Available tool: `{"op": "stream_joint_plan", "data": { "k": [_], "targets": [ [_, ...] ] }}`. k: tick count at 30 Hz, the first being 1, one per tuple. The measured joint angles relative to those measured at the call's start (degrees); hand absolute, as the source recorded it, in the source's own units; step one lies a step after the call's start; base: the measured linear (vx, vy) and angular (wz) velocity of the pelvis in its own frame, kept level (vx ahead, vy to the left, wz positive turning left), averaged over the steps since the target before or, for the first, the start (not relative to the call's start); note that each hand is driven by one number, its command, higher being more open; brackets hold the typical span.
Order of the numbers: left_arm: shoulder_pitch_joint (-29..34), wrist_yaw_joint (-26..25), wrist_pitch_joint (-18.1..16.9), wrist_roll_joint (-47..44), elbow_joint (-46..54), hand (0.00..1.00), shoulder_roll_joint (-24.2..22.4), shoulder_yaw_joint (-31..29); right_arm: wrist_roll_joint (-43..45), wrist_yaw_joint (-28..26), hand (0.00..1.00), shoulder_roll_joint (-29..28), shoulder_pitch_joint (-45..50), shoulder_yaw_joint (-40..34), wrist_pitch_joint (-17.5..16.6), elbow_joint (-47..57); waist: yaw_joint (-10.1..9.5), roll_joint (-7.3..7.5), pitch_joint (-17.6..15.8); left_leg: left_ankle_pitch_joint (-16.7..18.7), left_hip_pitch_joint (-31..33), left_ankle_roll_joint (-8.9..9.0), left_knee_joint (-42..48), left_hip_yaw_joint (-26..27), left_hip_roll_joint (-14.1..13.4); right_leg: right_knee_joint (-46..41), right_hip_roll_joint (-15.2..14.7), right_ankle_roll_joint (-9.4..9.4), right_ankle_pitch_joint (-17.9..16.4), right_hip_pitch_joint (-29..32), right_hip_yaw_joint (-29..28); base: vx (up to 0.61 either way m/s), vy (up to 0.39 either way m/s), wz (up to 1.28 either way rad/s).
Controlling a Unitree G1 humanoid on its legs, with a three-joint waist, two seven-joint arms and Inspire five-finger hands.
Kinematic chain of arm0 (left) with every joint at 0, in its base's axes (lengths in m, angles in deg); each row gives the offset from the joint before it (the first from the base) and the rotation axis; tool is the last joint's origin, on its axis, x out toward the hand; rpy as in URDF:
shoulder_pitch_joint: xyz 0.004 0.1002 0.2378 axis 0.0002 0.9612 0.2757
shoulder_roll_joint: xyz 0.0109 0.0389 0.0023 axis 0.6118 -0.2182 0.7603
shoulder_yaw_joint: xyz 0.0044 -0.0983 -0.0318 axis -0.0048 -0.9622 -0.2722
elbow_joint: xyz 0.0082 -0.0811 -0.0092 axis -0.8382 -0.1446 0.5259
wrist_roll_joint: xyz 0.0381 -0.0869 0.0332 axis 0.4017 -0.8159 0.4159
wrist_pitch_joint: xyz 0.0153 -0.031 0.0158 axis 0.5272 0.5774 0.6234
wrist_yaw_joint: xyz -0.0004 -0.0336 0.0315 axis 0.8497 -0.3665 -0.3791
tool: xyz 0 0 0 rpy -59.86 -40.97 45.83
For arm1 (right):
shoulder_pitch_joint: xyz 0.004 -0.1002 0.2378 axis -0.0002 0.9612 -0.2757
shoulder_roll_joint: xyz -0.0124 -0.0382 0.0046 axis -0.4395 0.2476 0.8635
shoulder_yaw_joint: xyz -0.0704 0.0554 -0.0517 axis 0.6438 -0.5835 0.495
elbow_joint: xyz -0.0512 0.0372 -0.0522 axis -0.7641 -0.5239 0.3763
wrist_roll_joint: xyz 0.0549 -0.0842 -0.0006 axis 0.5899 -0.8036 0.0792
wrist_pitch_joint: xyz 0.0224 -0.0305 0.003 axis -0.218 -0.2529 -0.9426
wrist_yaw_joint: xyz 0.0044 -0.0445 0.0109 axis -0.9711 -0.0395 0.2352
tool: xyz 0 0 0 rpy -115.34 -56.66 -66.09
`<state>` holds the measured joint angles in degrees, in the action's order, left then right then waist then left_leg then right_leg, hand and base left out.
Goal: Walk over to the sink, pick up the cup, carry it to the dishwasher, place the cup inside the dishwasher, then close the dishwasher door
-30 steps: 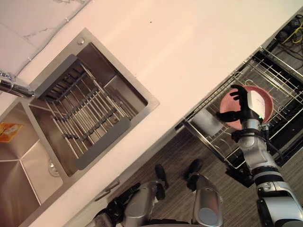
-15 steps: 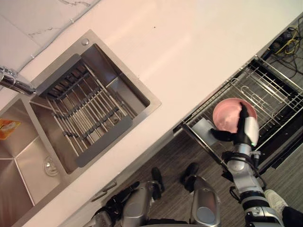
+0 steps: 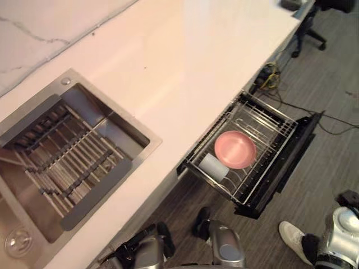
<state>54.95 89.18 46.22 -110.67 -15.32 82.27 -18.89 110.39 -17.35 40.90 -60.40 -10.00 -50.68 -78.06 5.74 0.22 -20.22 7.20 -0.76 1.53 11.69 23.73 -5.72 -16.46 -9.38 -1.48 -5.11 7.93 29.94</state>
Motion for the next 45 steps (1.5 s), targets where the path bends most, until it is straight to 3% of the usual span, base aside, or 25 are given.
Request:
{"op": "stream_joint_plan", "data": {
  "k": [2,4,6,9,13,17,19,21,26,31,33,34,37,41,43,44,45],
  "targets": [
    [0.1,-0.4,0.1,0.0,-0.8,1.00,-0.4,0.0,7.3,-6.3,1.00,-2.1,0.6,-0.8,0.0,-7.0,-0.01,-0.66,0.4,0.0,-0.9,0.07,-0.5,0.0,-0.1,0.8,0.4,0.20,0.1,-1.1,0.1,0.00,0.000,0.00],
    [0.1,-0.8,0.1,0.0,-1.3,1.00,-1.2,0.0,8.9,-10.9,1.00,-5.4,1.7,1.3,0.1,-9.6,-0.05,-2.01,1.2,-0.2,-0.8,0.31,-0.9,0.2,-0.2,1.9,0.6,0.52,0.4,-1.3,0.3,-0.04,0.002,-0.03],
    [0.6,-0.7,-0.4,-0.6,-2.0,1.00,-2.3,0.0,11.4,-17.6,1.00,-8.1,2.3,8.4,1.0,-11.2,-0.33,-3.88,2.2,-0.4,-0.7,0.58,-1.1,0.2,-0.2,4.0,1.0,0.11,1.1,-2.4,1.1,-0.05,0.019,0.01],
    [0.7,-0.1,-2.0,-0.6,-2.0,1.00,-3.9,0.0,19.0,-26.4,1.00,-9.4,0.9,16.7,2.1,-11.9,-3.03,-5.48,3.1,-0.6,-0.7,0.93,-1.1,0.1,-0.2,7.0,1.4,0.27,2.9,-4.0,2.2,-0.05,0.032,0.13],
    [1.3,1.0,-3.2,-0.6,-2.1,1.00,-4.2,-1.8,26.2,-29.4,1.00,-9.0,-1.6,17.1,2.4,-16.3,-4.30,-5.82,3.2,-0.6,-0.1,1.21,-1.6,-0.7,0.2,9.9,1.4,0.81,4.6,-5.4,4.1,-0.04,0.044,0.21],
    [2.1,1.1,-3.6,-0.5,-2.5,1.00,-4.1,-1.9,26.8,-30.5,1.00,-7.9,-2.2,17.8,2.9,-18.0,-5.01,-6.15,2.9,-0.8,-0.3,0.99,-1.9,-1.9,0.7,12.5,1.4,1.24,6.4,-7.3,6.2,0.03,0.055,0.17],
    [2.8,1.6,-3.6,-0.4,-3.6,1.00,-3.9,-1.9,26.9,-30.8,1.00,-7.1,-2.6,17.8,4.2,-18.9,-5.11,-6.29,2.8,-1.0,-0.4,0.78,-1.9,-3.3,0.9,13.1,1.4,1.60,6.7,-8.5,7.6,0.05,0.018,0.34],
    [3.5,2.4,-4.0,-0.4,-3.5,1.00,-4.2,-2.2,26.9,-31.0,1.00,-5.5,-3.6,17.9,6.7,-20.3,-6.68,-6.46,2.8,-1.5,-0.5,1.17,-2.2,-4.5,1.1,13.6,1.4,1.53,6.8,-9.3,9.1,0.04,0.007,0.31],
    [3.5,3.8,-4.4,0.2,-3.2,1.00,-4.4,-2.3,27.0,-31.2,1.00,-3.2,-7.6,21.3,10.4,-21.8,-8.49,-6.59,2.7,-3.4,-0.2,2.00,-2.7,-6.8,1.6,14.3,1.3,1.81,6.4,-10.6,11.7,-0.01,-0.007,0.27],
    [3.4,6.3,-5.3,0.8,-3.1,1.00,-5.6,-4.4,27.0,-31.1,1.00,1.0,-17.4,25.6,15.3,-25.8,-11.10,-7.82,1.2,-4.4,0.9,1.66,-2.6,-9.3,1.4,14.1,1.4,0.83,5.7,-10.5,14.1,-0.08,-0.007,0.18],
    [3.3,7.1,-5.6,0.7,-3.0,1.00,-5.5,-4.6,27.0,-31.2,1.00,1.2,-20.6,27.5,16.5,-26.1,-12.42,-7.88,0.9,-4.3,1.8,0.45,-3.8,-9.5,1.0,13.6,2.0,0.57,5.7,-9.5,14.5,-0.08,-0.008,0.06],
    [3.3,7.9,-6.1,0.8,-3.0,1.00,-5.3,-5.0,28.6,-31.9,1.00,1.3,-22.7,28.5,17.7,-26.5,-13.17,-7.61,0.2,-4.7,1.8,-0.04,-3.8,-9.9,0.9,12.0,1.6,-0.20,5.2,-9.0,14.9,-0.05,-0.024,0.11],
    [3.4,9.4,-7.9,2.6,-3.1,1.00,-5.0,-5.7,31.4,-36.9,1.00,1.8,-22.3,30.3,18.8,-26.8,-12.69,-7.35,-0.2,-6.4,2.6,0.03,-5.0,-11.9,0.9,11.7,2.0,-0.59,4.8,-8.6,17.2,-0.01,-0.035,0.23],
    [3.4,10.9,-9.8,4.0,-2.8,1.00,-4.5,-5.7,33.5,-38.6,1.00,1.3,-22.2,34.4,17.6,-26.4,-12.93,-6.53,-0.9,-7.1,3.6,0.42,-5.2,-13.0,0.1,11.5,2.8,-1.82,3.3,-7.9,18.2,-0.04,-0.045,0.10],
    [3.3,12.1,-9.7,3.8,-2.2,1.00,-4.1,-5.7,32.9,-38.6,1.00,1.0,-22.2,36.3,17.1,-24.4,-13.86,-6.31,-1.0,-7.1,4.7,0.54,-4.9,-12.9,-1.6,9.7,3.5,-2.37,2.5,-6.5,17.8,-0.04,-0.083,-0.22],
    [3.1,12.8,-9.4,3.6,-1.5,1.00,-3.6,-5.7,31.3,-38.6,1.00,1.3,-21.5,37.7,17.0,-23.0,-14.13,-5.32,-1.6,-7.0,5.5,1.46,-2.9,-12.4,-1.1,2.9,1.0,-3.03,-1.8,-4.4,15.2,-0.02,-0.112,-0.11],
    [3.0,13.4,-9.2,2.5,-1.2,1.00,-3.3,-5.7,28.5,-38.7,1.00,1.7,-20.3,39.8,17.2,-21.9,-14.12,-5.15,-1.8,-6.7,5.9,1.65,-1.5,-12.9,-1.9,2.9,1.7,-3.17,-2.3,-4.4,15.8,0.00,-0.118,0.00]
  ]
}}
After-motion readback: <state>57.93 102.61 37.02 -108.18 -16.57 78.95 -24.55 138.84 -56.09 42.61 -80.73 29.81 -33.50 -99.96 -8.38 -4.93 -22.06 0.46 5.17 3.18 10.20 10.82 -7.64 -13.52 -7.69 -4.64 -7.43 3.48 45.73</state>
